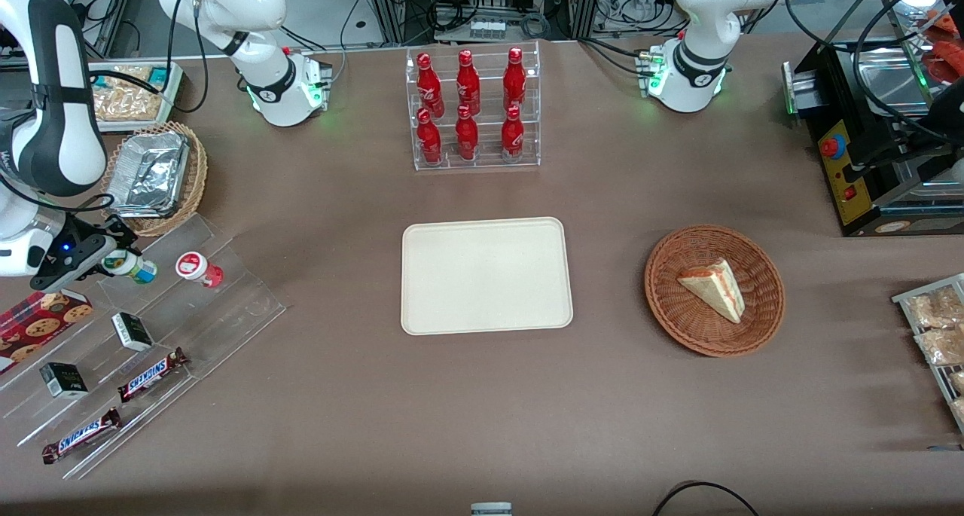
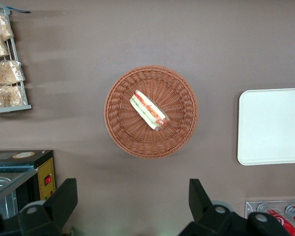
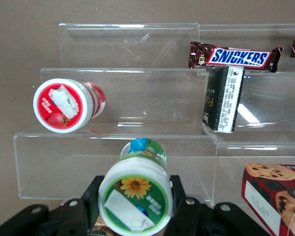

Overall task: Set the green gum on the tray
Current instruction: 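Lower the right gripper around the green gum bottle and close it, then lift the gum bottle and carry it over the cream tray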

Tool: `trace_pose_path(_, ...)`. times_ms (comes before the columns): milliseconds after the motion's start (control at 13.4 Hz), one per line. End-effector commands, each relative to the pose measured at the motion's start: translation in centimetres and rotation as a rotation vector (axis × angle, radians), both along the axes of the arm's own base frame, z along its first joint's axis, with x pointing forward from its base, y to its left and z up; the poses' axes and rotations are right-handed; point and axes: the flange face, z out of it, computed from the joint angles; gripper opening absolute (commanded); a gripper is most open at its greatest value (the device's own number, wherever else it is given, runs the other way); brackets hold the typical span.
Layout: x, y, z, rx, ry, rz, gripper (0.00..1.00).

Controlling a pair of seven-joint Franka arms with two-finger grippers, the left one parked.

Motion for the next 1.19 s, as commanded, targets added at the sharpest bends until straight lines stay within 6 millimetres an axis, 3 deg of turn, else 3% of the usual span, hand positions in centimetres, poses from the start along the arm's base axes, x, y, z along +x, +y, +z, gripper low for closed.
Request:
trace_pose_path(0,0.1,0.0,2.4,0.002,-0.001,0.004,0.0)
trace_pose_path(224,1.7,0.8,6.7,0.005,0.007,0.012,0.0)
trace_pose_path(448,3.2,4.3,8.8,-0.003,0.006,0.002,0.0)
trace_pose_path(746,4.2,9.8,9.2,-0.004,0.015,-0.05,0.0)
trace_pose_path(1119,5.0,20.9,6.8,-0.015,0.075,-0.203,0.0)
